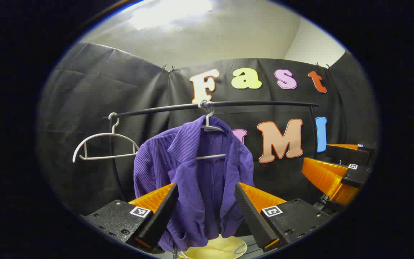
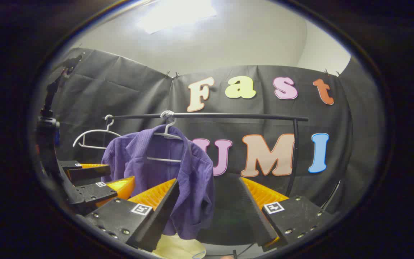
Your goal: Grasp the clothes on the hanger with both hands and then place them into the laundry hamper below.
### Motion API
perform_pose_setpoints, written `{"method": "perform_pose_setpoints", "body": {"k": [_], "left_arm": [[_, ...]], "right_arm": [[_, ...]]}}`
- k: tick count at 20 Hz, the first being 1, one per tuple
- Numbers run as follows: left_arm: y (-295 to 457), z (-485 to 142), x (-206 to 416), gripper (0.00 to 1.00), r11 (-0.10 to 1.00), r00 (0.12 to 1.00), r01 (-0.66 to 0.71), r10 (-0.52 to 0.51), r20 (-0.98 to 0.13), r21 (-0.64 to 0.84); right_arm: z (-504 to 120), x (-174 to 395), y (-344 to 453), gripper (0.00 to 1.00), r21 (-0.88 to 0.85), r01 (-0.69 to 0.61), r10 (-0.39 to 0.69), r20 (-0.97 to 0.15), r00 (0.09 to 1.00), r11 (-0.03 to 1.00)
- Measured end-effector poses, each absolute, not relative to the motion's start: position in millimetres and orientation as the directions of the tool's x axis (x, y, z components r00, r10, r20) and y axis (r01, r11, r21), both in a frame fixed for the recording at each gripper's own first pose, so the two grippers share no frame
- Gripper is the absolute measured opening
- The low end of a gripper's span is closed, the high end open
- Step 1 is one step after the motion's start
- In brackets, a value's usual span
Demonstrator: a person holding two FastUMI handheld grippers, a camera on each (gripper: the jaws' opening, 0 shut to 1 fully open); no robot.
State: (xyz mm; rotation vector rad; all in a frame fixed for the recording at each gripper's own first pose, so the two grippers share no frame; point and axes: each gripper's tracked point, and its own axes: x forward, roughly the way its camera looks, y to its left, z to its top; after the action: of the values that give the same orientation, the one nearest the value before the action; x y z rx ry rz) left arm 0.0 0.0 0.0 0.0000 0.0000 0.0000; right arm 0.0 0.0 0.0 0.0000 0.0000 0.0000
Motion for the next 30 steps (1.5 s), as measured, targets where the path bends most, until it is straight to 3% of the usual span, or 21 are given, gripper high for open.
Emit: {"method": "perform_pose_setpoints", "body": {"k": [21,23,30], "left_arm": [[36,-76,84,0.97,0.988,0.979,-0.151,0.153,-0.136,0.028],[40,-83,91,0.95,0.987,0.975,-0.159,0.160,-0.157,0.022],[49,-94,101,0.75,0.982,0.965,-0.188,0.186,-0.186,0.006]], "right_arm": [[-8,44,0,0.97,-0.046,-0.019,0.019,0.013,1.000,0.999],[-9,49,-2,0.97,-0.051,-0.015,0.015,0.014,1.000,0.999],[-15,59,-4,0.97,-0.050,-0.018,0.019,0.006,1.000,0.999]]}}
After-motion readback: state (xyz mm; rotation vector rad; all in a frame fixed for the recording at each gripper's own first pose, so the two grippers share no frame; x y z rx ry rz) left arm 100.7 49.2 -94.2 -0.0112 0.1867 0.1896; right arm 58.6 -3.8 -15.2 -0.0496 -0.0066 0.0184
